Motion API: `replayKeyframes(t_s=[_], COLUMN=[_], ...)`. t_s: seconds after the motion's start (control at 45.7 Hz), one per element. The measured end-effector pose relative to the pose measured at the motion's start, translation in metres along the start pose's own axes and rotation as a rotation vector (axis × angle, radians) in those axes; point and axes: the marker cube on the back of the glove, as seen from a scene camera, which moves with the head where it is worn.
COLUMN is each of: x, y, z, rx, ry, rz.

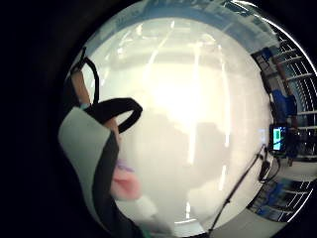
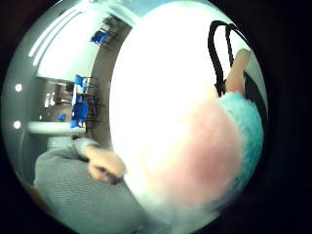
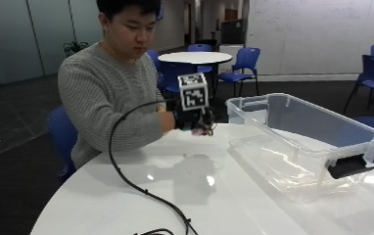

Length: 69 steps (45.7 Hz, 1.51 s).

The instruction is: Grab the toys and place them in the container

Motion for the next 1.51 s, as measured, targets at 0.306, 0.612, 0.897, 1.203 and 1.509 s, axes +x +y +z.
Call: replayKeyframes(t_s=[0.306,0.612,0.897,1.203,1.509], x=[0.019,-0.005,-0.01,0.001,-0.007], y=[-0.033,-0.192,-0.277,-0.253,-0.203], z=[-0.129,-0.119,-0.076,-0.036,-0.061], rx=[0.216,0.22,0.068,-0.247,-0.162], ry=[-0.021,0.008,0.052,0.005,-0.027], rz=[0.023,0.139,0.14,0.21,0.122])
